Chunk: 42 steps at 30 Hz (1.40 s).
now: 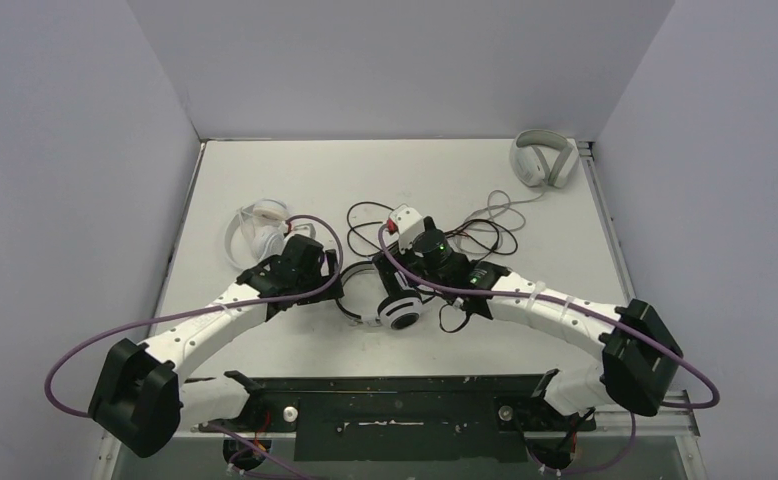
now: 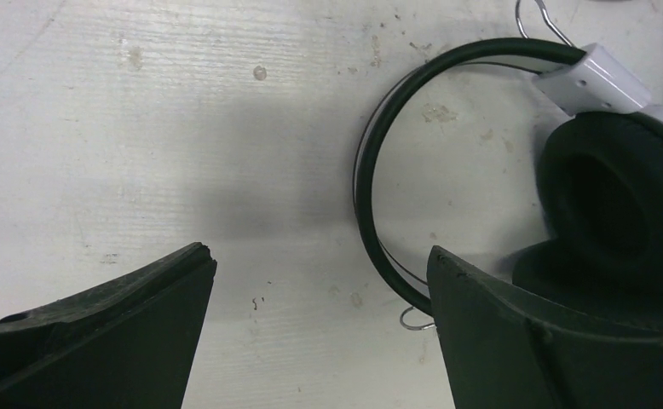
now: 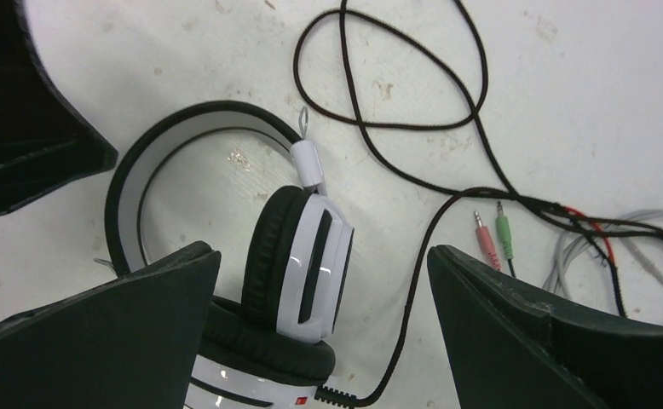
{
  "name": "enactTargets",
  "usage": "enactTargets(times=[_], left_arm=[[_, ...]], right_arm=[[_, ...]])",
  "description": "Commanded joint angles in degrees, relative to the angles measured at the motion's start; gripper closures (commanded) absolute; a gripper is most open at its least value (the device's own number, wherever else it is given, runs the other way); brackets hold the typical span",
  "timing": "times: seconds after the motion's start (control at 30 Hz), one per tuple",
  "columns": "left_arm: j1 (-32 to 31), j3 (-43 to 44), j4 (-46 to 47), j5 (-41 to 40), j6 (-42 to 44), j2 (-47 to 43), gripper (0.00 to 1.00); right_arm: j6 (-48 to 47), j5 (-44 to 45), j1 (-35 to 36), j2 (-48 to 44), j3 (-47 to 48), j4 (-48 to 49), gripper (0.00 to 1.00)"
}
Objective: Wrap the headphones
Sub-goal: Pick up the headphones from the center of the board.
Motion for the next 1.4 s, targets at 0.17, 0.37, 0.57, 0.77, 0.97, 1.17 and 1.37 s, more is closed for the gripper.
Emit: enactTargets(times=[0.17, 0.37, 0.57, 0.77, 0.97, 1.17, 1.37], left_arm=[[0.02, 3.31, -0.93, -10.82, -8.7, 0.61, 0.03], [0.12, 0.99, 2.23, -10.34, -4.35, -2.63, 0.03], [0.13, 0.85, 3.9, -7.68, -0.94, -3.91, 0.03], [-0.13, 4.63, 2.65, 0.66, 3.24, -0.04, 0.07], [-1.89, 11.05, -3.03, 0.46, 2.76, 5.34, 0.14], [-3.94, 10.59, -2.27, 1.49, -0.84, 8.19, 0.23], [-5.98, 9.72, -2.03, 0.43, -3.31, 11.24, 0.28]], right_arm=[[8.11, 3.95, -0.27, 8.54, 2.59, 3.63, 0.06], [9.23, 3.18, -0.27, 11.82, 3.26, 2.86, 0.1], [10.85, 3.24, -0.12, 12.82, 1.7, 3.94, 0.33], [9.02, 3.36, 0.27, 8.13, -1.84, 8.26, 0.57], [8.61, 5.58, 0.58, 4.05, -5.1, 10.92, 0.57], [8.1, 6.64, 1.32, 2.61, -6.0, 11.52, 0.57], [7.05, 6.41, 1.62, 1.02, -6.81, 12.7, 0.57]])
